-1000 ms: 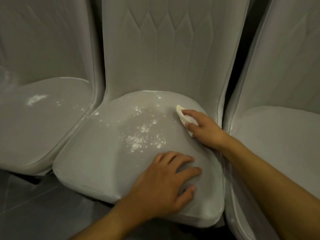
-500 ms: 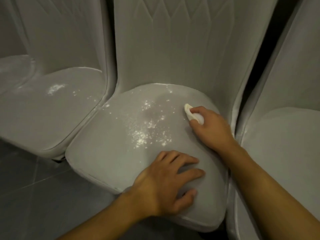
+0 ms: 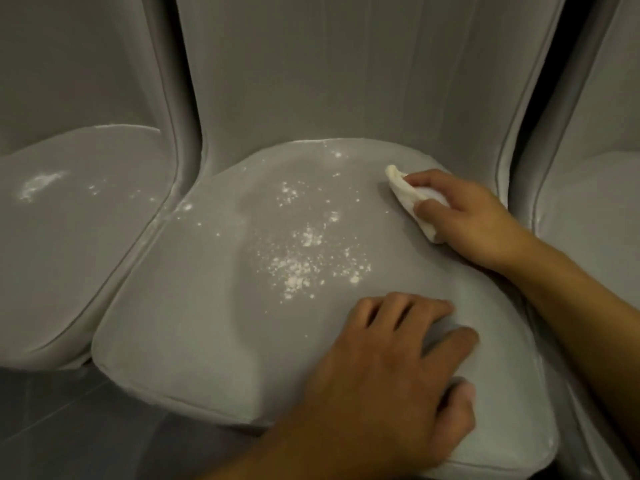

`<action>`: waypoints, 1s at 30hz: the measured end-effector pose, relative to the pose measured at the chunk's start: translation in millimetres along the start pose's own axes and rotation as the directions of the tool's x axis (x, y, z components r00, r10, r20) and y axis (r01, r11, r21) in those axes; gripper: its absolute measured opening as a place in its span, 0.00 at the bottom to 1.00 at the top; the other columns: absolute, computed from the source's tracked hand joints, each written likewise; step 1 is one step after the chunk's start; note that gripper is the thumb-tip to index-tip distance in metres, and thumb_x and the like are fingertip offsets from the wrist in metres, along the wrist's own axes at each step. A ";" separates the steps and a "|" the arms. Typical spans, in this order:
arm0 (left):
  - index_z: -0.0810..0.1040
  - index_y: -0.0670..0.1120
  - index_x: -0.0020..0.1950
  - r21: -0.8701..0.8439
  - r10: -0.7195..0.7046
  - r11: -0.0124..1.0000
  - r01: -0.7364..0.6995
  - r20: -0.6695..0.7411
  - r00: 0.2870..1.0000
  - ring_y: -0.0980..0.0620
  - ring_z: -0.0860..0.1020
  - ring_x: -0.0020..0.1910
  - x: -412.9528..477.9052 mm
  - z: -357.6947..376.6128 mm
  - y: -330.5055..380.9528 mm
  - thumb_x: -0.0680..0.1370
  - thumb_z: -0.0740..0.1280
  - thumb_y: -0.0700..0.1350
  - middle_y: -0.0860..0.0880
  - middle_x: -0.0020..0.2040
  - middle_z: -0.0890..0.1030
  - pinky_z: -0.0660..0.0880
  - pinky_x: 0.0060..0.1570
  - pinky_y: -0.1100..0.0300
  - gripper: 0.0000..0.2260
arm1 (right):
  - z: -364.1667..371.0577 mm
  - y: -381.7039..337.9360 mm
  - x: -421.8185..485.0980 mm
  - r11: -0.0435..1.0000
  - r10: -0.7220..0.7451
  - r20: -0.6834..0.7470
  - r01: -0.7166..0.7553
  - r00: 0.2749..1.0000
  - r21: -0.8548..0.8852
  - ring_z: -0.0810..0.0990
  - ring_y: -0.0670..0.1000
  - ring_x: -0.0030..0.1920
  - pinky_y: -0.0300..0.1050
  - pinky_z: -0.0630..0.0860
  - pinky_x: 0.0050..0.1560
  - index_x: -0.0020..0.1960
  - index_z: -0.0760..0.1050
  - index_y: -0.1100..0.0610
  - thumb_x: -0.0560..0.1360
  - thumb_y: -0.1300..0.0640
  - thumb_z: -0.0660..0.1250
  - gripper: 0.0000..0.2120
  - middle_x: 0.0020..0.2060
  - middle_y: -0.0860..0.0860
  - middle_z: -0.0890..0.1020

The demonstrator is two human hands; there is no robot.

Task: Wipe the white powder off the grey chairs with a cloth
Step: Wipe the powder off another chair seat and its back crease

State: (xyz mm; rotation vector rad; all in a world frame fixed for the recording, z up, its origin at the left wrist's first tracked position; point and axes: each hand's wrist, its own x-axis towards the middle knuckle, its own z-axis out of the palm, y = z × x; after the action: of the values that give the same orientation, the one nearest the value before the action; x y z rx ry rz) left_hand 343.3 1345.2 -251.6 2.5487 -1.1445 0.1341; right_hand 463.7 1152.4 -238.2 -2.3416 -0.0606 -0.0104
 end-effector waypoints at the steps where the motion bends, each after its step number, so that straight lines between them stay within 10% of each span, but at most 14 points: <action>1: 0.76 0.53 0.68 0.017 0.007 1.000 -0.007 -0.004 1.000 0.47 0.71 0.65 0.0 0.4 -0.3 0.78 0.63 0.57 0.48 0.69 0.74 0.69 0.60 0.49 0.20 | 0.2 -0.5 -0.7 1.000 0.011 0.000 -0.011 1.000 0.000 0.76 0.45 0.51 0.33 0.68 0.48 0.65 0.72 0.37 0.81 0.50 0.60 0.15 0.55 0.41 0.77; 11: 0.76 0.51 0.62 0.116 0.139 0.985 -0.132 -0.055 0.989 0.46 0.72 0.61 -6.6 -10.8 -6.8 0.81 0.58 0.55 0.47 0.63 0.75 0.70 0.58 0.48 0.15 | 10.7 -22.9 -15.9 0.994 0.059 -0.133 -0.071 0.989 -0.084 0.77 0.44 0.49 0.27 0.68 0.47 0.68 0.75 0.44 0.82 0.53 0.62 0.15 0.57 0.47 0.77; 17: 0.75 0.54 0.68 0.055 0.294 0.955 -0.293 -0.017 0.956 0.48 0.70 0.67 -50.8 -16.6 -26.3 0.80 0.61 0.57 0.50 0.70 0.73 0.71 0.65 0.50 0.18 | 22.5 -49.6 -12.6 0.953 0.086 -0.038 -0.093 0.996 -0.287 0.73 0.48 0.67 0.38 0.62 0.68 0.69 0.76 0.47 0.82 0.50 0.61 0.16 0.67 0.47 0.74; 26: 0.72 0.57 0.73 -0.034 0.299 0.954 -0.299 0.001 0.954 0.52 0.65 0.72 -50.9 -19.2 -37.0 0.82 0.59 0.58 0.53 0.74 0.69 0.65 0.69 0.50 0.20 | 10.7 -94.9 -64.6 0.956 0.134 0.359 -0.025 0.923 -0.291 0.76 0.44 0.60 0.40 0.71 0.62 0.58 0.79 0.37 0.79 0.55 0.68 0.14 0.62 0.40 0.76; 30: 0.73 0.56 0.72 0.025 0.314 0.949 -0.313 -0.018 0.949 0.51 0.66 0.71 -53.1 -14.7 -36.6 0.81 0.59 0.58 0.52 0.74 0.70 0.67 0.67 0.50 0.20 | 12.4 -79.3 -73.9 0.967 0.123 -0.085 -0.139 0.989 -0.213 0.78 0.51 0.58 0.43 0.74 0.57 0.67 0.75 0.42 0.80 0.54 0.65 0.17 0.64 0.48 0.76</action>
State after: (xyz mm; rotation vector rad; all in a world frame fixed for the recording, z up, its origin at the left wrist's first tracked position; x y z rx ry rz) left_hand 335.6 1410.4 -259.6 2.3576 -1.5404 0.2514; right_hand 386.0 1213.5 -192.0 -2.5581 0.1379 -0.0370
